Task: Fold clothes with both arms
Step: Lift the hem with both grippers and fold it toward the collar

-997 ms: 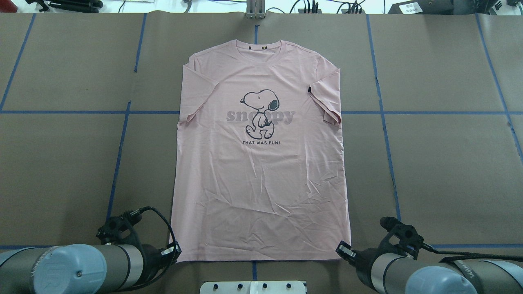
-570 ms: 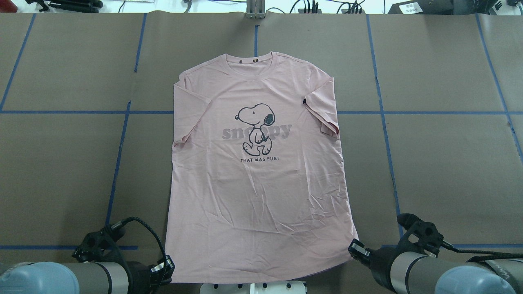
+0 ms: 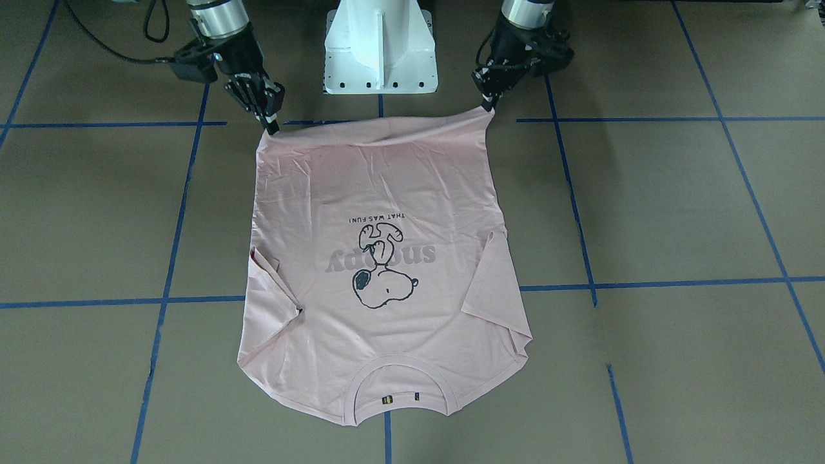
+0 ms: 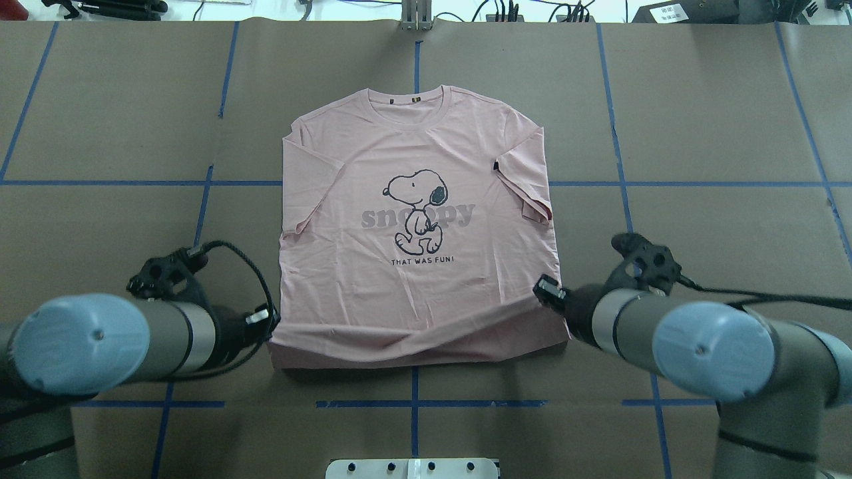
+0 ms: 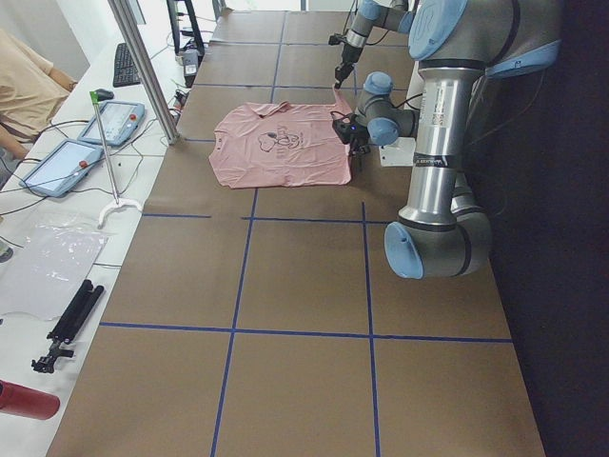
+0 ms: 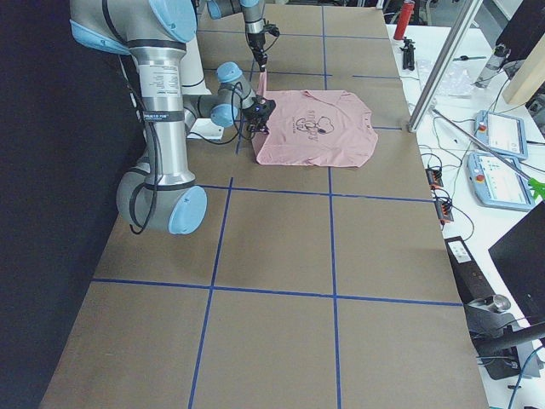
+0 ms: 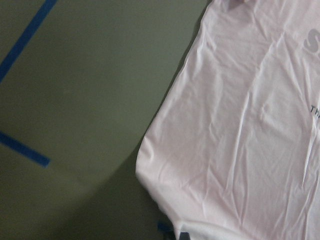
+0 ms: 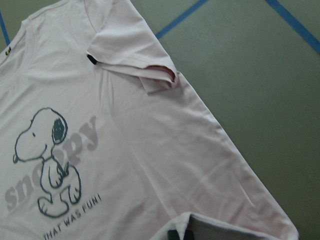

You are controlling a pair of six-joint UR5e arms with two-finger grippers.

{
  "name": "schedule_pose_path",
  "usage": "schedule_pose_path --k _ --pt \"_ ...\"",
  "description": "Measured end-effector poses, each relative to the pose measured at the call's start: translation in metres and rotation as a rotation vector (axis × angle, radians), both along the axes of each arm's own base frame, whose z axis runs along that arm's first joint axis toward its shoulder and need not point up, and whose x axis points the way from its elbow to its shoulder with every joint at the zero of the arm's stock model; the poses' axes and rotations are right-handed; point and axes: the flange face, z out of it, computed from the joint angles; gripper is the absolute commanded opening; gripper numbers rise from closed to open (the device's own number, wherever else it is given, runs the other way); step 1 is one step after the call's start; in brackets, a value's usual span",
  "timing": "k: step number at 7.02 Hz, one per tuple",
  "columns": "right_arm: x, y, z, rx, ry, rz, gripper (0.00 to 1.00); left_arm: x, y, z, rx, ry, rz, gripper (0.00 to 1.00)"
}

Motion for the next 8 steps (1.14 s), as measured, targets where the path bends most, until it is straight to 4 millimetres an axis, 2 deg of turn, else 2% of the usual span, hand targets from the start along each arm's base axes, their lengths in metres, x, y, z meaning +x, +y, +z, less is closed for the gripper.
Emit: schedule_pose_path --k 2,3,4,5,6,8 --pt "-0.001 -0.120 0.014 0.029 0.100 -0.015 0.00 0.013 -0.096 0.009 0.063 -0.077 -0.053 0.00" --pt "0.007 -0.170 0.016 0.033 0.128 -0.039 0.00 0.010 -0.131 0.009 0.087 -0.094 -0.079 0.00" --pt "0.018 -0.209 0.013 0.021 0.128 -0.051 0.00 0.001 -0.153 0.006 0.111 -0.100 -0.098 0.00" --pt "0.023 -0.235 0.013 0.012 0.135 -0.062 0.00 -0.008 -0.168 0.005 0.127 -0.106 -0.113 0.00" --pt "0.016 -0.261 0.013 0.004 0.155 -0.071 0.00 -0.010 -0.179 0.007 0.134 -0.118 -0.123 0.00" --pt "-0.008 -0.310 0.016 -0.015 0.213 -0.086 0.00 0.011 -0.220 0.018 0.139 -0.137 -0.143 0.00"
